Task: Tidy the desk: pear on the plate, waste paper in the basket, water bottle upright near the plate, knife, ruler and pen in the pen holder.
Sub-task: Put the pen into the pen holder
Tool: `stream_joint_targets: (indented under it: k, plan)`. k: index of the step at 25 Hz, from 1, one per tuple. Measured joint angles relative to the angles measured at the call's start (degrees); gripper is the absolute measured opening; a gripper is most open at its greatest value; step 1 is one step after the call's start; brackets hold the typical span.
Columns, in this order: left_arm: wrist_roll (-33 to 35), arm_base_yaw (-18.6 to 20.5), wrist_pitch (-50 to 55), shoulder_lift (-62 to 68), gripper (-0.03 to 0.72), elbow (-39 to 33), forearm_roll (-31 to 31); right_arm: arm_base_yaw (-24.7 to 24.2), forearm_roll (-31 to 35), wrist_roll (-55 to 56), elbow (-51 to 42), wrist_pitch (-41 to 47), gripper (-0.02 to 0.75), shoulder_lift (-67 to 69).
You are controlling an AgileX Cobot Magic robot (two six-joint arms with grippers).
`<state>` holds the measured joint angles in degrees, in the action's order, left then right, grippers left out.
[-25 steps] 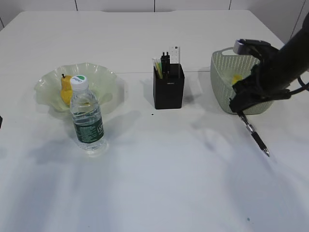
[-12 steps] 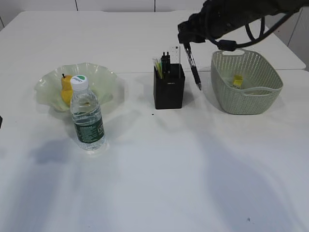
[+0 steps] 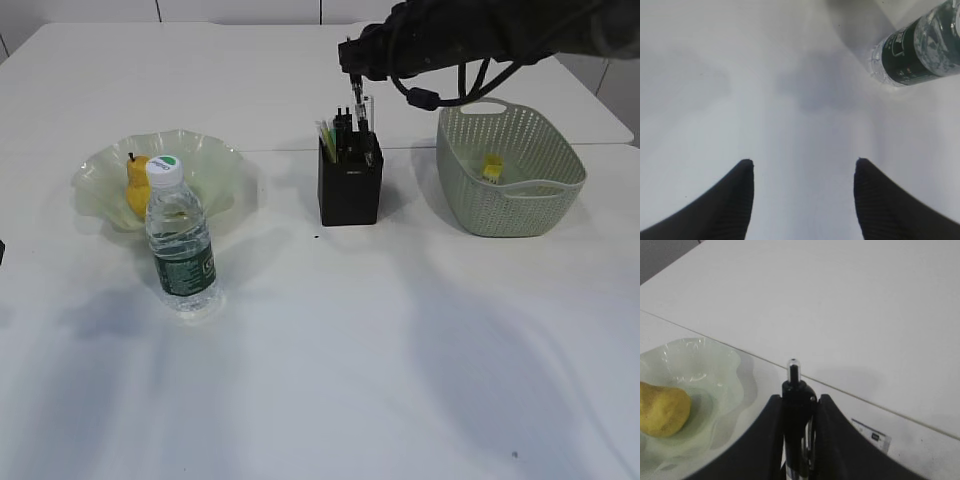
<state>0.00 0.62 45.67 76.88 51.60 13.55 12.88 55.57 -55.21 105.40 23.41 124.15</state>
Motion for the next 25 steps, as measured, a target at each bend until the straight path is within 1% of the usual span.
stream_joint_targets:
  k: [2,5,9,18,25]
  plan:
    - [0.0,0.0,0.0,0.0,0.447,0.0,0.0,0.0,3.92,-3.45,1.97,-0.39,0.143,1.56]
    - [0.0,0.0,0.0,0.0,0.447,0.0,0.0,0.0,8.02,-7.32,4.52,-0.75,0.143,3.49]
    - [0.0,0.0,0.0,0.0,0.447,0.0,0.0,0.0,11.03,-10.09,5.65,-1.78,0.143,4.74]
    - [0.0,0.0,0.0,0.0,0.447,0.0,0.0,0.0,11.9,-10.71,5.76,-2.34,0.143,8.63]
    - [0.0,0.0,0.0,0.0,0.447,0.0,0.0,0.0,11.9,-10.83,5.76,-1.51,0.151,8.74]
